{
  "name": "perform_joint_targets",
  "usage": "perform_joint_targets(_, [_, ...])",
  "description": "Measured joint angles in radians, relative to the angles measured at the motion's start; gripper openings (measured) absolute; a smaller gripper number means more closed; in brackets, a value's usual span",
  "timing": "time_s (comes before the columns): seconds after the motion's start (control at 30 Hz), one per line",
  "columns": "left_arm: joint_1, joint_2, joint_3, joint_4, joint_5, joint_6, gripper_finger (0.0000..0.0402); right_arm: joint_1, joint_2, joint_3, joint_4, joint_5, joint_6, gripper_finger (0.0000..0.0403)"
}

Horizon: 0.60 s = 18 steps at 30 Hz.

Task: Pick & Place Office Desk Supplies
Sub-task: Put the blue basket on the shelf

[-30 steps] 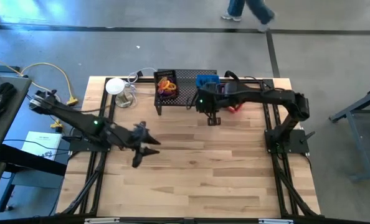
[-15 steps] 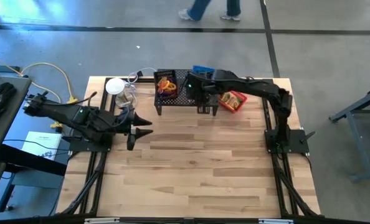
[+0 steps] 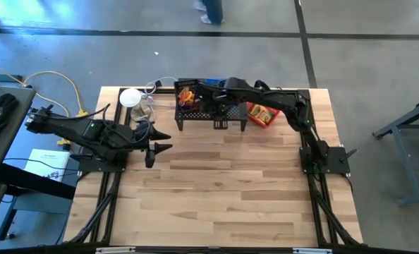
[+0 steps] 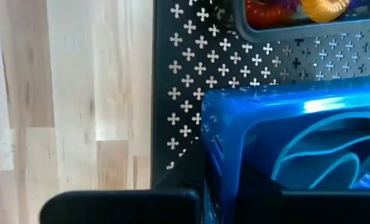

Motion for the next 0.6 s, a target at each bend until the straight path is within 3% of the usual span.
perform_joint_targets(0.4, [0.0, 0.0, 0.0, -0.036, 0.0, 0.0, 0.0167, 0.015, -0.001, 0.001, 0.039, 0.006, 0.008, 0.0006])
perform_joint_targets(0.6, [0.0, 0.0, 0.0, -0.036, 0.007, -0.001, 0.0167, 0.023, -0.001, 0.001, 0.049, 0.014, 0.009, 0.0027])
